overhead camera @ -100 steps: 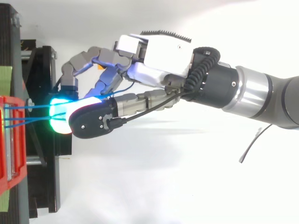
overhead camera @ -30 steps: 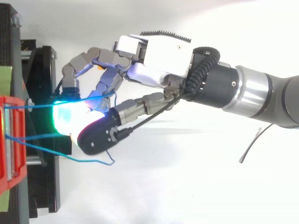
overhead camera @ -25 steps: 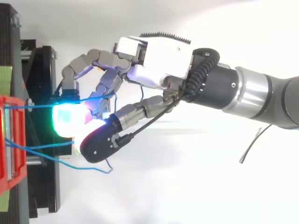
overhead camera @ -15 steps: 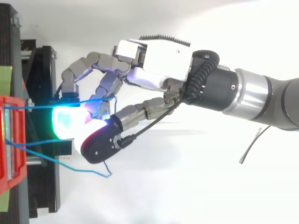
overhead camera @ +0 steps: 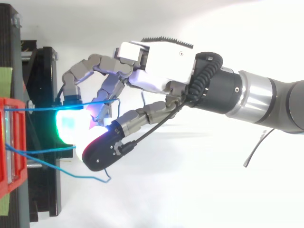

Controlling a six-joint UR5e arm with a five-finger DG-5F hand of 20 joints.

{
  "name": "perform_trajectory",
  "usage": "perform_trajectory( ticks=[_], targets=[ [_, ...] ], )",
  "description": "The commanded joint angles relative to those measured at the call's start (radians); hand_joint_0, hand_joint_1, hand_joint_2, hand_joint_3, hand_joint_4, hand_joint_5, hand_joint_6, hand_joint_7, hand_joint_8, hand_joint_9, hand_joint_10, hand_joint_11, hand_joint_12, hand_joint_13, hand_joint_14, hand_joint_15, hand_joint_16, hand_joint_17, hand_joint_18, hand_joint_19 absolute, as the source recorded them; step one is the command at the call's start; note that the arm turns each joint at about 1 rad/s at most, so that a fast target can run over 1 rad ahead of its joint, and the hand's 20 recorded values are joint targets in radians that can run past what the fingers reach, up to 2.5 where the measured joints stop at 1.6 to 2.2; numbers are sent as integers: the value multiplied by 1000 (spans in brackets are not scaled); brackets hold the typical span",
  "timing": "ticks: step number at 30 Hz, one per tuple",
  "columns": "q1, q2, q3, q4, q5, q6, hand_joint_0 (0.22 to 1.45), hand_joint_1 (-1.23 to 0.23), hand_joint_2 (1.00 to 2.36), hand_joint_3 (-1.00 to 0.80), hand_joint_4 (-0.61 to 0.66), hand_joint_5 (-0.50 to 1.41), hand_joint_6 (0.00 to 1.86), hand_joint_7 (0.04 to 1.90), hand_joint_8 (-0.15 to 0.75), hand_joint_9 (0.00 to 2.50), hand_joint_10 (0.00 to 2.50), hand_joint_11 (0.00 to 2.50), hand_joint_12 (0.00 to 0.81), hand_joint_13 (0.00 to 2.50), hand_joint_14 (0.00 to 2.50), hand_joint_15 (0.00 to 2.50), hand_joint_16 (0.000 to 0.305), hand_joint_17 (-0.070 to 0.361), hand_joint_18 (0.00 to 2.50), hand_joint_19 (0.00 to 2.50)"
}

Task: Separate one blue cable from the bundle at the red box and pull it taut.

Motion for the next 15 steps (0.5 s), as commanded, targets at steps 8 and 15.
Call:
perform_trajectory(
  ticks=[8,15],
  targets=[
    [2,-1,0,0,0,-1,616,-1055,1000,-500,19,-163,934,964,233,1129,27,1213,315,1083,29,837,48,108,906,892],
    [2,-1,0,0,2,-1,513,-706,1000,-500,-46,-113,887,1020,249,1233,24,1178,344,1146,29,834,50,113,963,943]
  ],
)
